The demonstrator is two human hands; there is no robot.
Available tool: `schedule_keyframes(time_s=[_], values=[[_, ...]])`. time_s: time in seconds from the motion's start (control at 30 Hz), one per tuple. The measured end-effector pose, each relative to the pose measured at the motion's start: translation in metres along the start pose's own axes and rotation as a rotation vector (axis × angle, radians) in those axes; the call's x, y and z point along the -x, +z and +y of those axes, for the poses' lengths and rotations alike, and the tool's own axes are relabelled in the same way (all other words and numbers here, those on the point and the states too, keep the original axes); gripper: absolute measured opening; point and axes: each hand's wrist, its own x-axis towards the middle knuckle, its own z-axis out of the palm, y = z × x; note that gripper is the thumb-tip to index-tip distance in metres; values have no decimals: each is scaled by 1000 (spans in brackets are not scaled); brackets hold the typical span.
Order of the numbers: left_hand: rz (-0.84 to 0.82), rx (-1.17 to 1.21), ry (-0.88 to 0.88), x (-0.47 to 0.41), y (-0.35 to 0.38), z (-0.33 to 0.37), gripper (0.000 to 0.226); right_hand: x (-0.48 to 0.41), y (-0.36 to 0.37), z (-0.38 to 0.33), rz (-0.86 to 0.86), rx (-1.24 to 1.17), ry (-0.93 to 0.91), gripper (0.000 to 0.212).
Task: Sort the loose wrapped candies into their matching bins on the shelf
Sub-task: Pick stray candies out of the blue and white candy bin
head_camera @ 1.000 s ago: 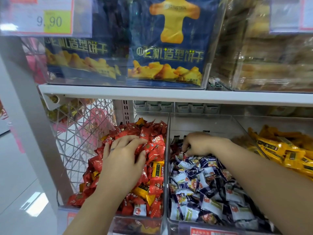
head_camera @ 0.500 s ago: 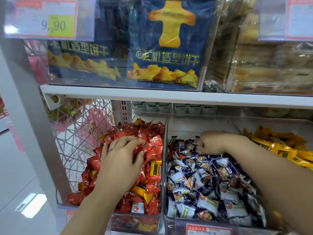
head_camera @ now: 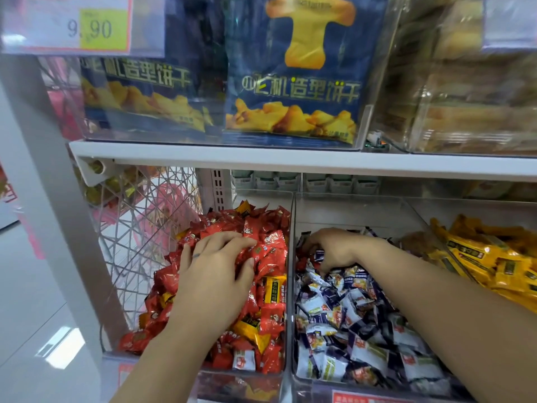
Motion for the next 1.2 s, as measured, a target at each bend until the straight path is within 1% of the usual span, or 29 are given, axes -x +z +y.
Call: schedule_keyframes(time_s=[0.1,0.2,0.33,0.47,0.57,0.77,0.9,1.0,1.1,1.2], values=[[-6,-3,-5,1,0,0,31,-1,1,0,0,-21,-11,69],[-14,-7,-11,2,-1,1,32,-1,4,-1,32,68,-12,65],[-16,-2,-15,2,-2,2,32,-6,8,-1,88,148,9,56],[-21,-8,-18,2,-3,3,32,-11,10,2,131,133,-17,40],[-25,-12,-21,2,-3,3,32,-10,7,5,174,5,-34,25],[-30,-14,-29,1,-3,4,32,0,-3,7,238,-216,-74,12],[-33,-11,-30,0,-3,3,32,13,-15,7,306,-366,-31,13],[-34,-8,-21,0,-3,3,31,31,-27,5,343,-522,2,11],[-16,-4,1,1,-6,4,32,50,-37,-6,434,-611,16,12],[55,20,39,1,-9,4,37,62,-44,-31,525,-819,-78,14]])
